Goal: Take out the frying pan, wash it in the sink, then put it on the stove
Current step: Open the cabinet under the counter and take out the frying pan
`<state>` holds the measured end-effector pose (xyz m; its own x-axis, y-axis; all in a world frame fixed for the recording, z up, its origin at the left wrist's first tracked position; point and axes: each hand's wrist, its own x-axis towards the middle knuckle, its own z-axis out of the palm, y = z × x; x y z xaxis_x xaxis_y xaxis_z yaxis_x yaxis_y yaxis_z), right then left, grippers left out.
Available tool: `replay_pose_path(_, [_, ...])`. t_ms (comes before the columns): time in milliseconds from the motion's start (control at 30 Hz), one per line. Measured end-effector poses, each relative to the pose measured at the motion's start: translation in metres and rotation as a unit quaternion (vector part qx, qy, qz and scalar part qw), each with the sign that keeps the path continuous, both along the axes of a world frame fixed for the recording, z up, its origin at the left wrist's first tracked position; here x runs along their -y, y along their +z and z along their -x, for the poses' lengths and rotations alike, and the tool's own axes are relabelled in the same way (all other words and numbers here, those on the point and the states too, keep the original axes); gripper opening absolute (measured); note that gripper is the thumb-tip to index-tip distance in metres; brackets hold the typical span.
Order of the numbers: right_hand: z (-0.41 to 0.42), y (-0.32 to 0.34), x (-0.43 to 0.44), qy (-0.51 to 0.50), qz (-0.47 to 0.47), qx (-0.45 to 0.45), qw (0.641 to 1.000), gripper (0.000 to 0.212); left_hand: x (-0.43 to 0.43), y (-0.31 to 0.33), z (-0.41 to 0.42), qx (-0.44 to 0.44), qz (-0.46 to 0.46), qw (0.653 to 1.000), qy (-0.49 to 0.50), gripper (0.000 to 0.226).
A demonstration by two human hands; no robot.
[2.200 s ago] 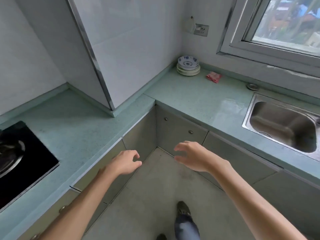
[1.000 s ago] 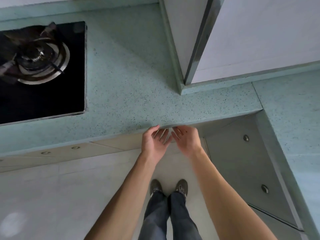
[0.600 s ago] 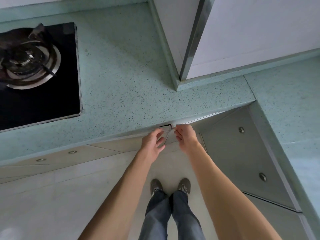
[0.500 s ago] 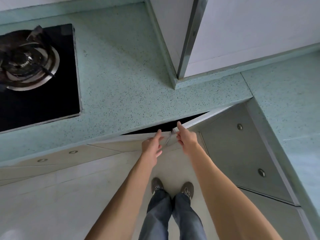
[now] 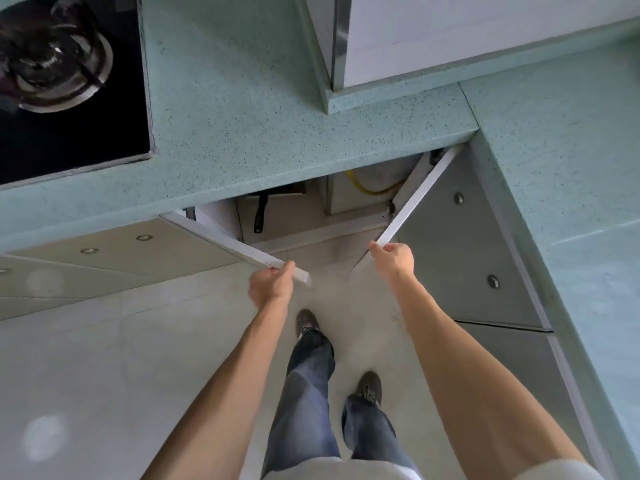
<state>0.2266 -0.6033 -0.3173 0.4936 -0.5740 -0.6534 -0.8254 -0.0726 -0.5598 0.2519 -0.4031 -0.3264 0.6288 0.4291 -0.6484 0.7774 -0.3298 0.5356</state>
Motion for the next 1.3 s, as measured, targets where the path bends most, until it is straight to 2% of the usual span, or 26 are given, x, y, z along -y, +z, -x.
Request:
replay_pose_path(167, [0.044, -0.006, 0.035, 0.059, 0.038, 0.0, 0.998, 0.045, -0.026, 0.006, 0.036, -0.003, -0.066, 0.997, -0.035, 0.034])
replay_pose_path(267, [0.069, -0.003, 0.057, 0.091, 0.088, -0.049, 0.991, 0.021, -0.054, 0.006, 0.057, -0.016, -0.136, 0.987, -0.084, 0.038])
replay_pose_path(367, [0.087, 0.001, 0.074, 0.107, 0.162, -0.106, 0.975, 0.033, -0.082, 0.005, 0.08, -0.017, -0.236, 0.964, -0.122, 0.038])
replay_pose_path(467, [0.094, 0.005, 0.078, 0.16, 0.237, -0.134, 0.949, 0.033, -0.112, 0.006, 0.09, -0.032, -0.307, 0.941, -0.139, 0.036])
replay_pose_path(667, [0.102, 0.001, 0.071, 0.225, 0.311, -0.148, 0.911, 0.038, -0.167, 0.01, 0.086, -0.081, -0.309, 0.938, -0.135, 0.039])
replay_pose_path(800, [0.119, 0.003, 0.069, 0.291, 0.408, -0.188, 0.845, 0.056, -0.18, 0.017, 0.094, -0.079, -0.324, 0.929, -0.16, 0.045])
replay_pose_path(867, [0.131, 0.002, 0.061, 0.317, 0.439, -0.19, 0.819, 0.062, -0.173, 0.024, 0.101, -0.075, -0.327, 0.927, -0.166, 0.059])
replay_pose_path(933, [0.139, 0.001, 0.044, 0.359, 0.44, -0.175, 0.804, 0.059, -0.16, 0.029, 0.108, -0.061, -0.301, 0.935, -0.176, 0.072])
replay_pose_path(1067, [0.126, 0.006, -0.003, 0.486, 0.371, -0.09, 0.786, 0.042, -0.13, 0.033, 0.106, -0.045, -0.228, 0.946, -0.225, 0.07])
replay_pose_path(1167, [0.101, 0.009, -0.037, 0.59, 0.317, -0.028, 0.742, 0.034, -0.114, 0.035, 0.091, -0.036, -0.244, 0.918, -0.31, 0.057])
replay_pose_path(1300, [0.062, 0.006, -0.077, 0.653, 0.29, 0.0, 0.699, 0.036, -0.103, 0.026, 0.062, -0.043, -0.28, 0.871, -0.401, 0.05])
